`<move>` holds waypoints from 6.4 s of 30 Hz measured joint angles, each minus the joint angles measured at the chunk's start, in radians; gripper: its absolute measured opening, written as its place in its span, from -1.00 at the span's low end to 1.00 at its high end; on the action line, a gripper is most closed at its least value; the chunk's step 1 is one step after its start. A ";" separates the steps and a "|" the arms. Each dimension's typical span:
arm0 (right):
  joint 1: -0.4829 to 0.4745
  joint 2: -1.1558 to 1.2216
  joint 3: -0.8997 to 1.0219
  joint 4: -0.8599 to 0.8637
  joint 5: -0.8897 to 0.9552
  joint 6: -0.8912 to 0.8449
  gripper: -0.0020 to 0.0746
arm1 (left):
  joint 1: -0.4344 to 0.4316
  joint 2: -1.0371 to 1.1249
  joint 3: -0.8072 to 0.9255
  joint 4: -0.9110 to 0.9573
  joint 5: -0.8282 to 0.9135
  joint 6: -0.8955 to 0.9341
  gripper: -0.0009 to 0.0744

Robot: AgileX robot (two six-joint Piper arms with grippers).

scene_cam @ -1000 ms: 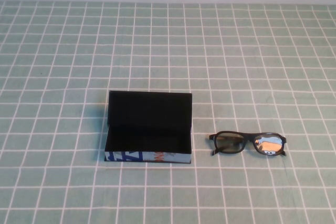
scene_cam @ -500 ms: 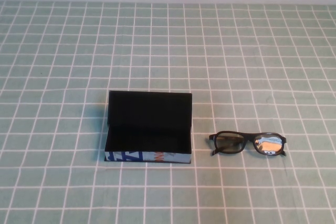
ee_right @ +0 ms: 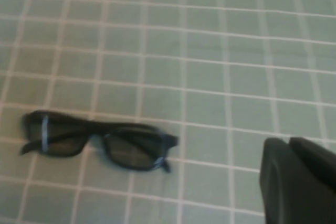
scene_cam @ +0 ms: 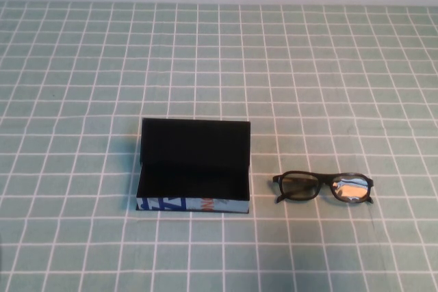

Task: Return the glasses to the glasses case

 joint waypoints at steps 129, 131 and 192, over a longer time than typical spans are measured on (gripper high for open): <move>0.543 1.202 -1.206 0.266 0.619 -0.882 -0.28 | 0.000 0.551 0.000 -1.061 0.319 1.252 -0.97; 0.543 1.196 -1.214 0.257 0.592 -0.863 -0.27 | 0.000 0.554 0.000 -1.061 0.325 1.252 -0.97; 0.348 1.389 -1.404 0.519 0.564 -0.469 -0.98 | -0.483 1.134 -0.007 -1.116 -0.317 1.213 -0.97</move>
